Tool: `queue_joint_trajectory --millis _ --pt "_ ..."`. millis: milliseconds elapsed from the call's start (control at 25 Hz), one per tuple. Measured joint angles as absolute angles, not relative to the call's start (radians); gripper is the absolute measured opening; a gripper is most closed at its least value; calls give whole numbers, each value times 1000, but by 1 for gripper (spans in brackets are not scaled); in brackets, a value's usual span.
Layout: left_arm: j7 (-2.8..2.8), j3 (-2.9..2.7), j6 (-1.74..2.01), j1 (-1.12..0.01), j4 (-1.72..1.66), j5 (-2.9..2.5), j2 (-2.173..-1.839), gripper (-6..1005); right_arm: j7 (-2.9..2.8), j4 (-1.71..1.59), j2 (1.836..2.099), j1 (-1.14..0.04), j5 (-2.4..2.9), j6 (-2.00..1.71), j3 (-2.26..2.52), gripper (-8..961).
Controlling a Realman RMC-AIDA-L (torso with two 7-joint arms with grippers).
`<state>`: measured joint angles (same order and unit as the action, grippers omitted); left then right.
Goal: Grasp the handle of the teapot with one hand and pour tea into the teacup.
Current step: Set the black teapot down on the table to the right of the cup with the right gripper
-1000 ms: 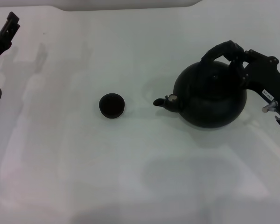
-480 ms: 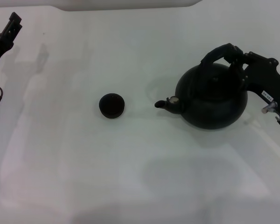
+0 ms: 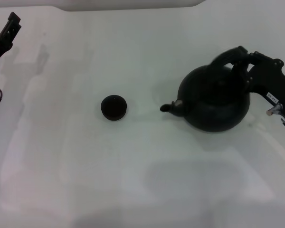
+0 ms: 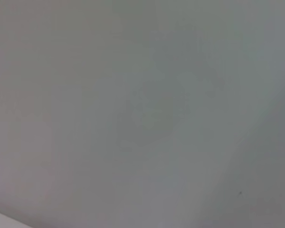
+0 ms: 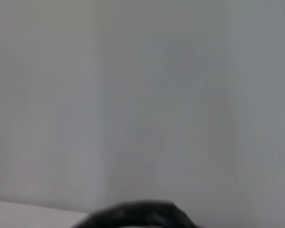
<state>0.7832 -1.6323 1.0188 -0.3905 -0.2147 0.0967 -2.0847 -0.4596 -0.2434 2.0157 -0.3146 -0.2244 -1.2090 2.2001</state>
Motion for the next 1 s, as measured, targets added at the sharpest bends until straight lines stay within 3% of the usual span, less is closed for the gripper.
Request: queue_joint_trajectory --millis 40,240,920,1000 --pt "784 -1632 1019 -390 -215 97 -2085 862 -462 -243 2016 -315 -226 -1206 2198 142" --pt "788 -1632 1021 -389 -215 97 -2085 862 -465 -244 2016 -314 -227 -1195 2195 348" --pt "791 -1638 1028 -382 -215 92 -2087 861 -556 -244 2014 -280 -224 -1258 2204 648" --pt "791 -1642 1028 -382 -215 92 -2088 861 -559 -244 2014 -267 -224 -1275 2203 736"
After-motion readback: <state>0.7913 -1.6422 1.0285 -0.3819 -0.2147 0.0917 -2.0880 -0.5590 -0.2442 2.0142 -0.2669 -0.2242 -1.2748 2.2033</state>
